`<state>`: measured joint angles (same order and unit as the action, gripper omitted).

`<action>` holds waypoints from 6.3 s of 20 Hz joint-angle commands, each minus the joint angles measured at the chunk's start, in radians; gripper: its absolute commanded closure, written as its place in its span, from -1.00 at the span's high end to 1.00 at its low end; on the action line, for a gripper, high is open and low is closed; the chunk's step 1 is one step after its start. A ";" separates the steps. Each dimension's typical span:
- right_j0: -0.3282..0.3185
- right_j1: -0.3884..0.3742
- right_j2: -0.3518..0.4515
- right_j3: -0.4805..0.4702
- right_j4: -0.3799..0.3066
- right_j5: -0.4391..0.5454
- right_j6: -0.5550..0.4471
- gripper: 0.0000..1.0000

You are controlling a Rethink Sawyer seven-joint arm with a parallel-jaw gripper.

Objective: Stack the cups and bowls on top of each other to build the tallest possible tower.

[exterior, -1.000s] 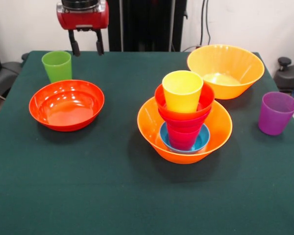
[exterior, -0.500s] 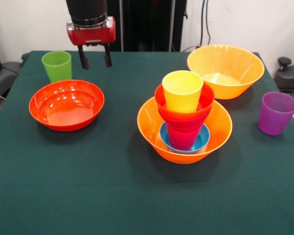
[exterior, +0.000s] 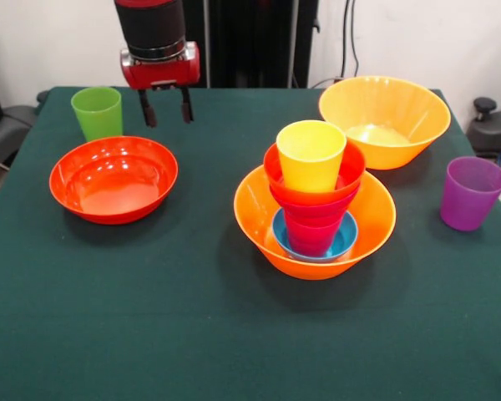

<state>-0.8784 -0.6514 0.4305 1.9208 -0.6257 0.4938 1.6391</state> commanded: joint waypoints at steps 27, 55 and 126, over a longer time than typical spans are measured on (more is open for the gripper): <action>-0.116 -0.041 -0.001 -0.004 -0.076 0.101 -0.147 1.00; -0.117 0.044 -0.057 0.070 -0.245 -0.006 -0.091 1.00; 0.356 -0.214 -0.059 -0.416 0.446 0.636 0.256 -1.00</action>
<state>-0.5745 -0.9657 0.3619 1.5812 -0.1620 1.1765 1.7588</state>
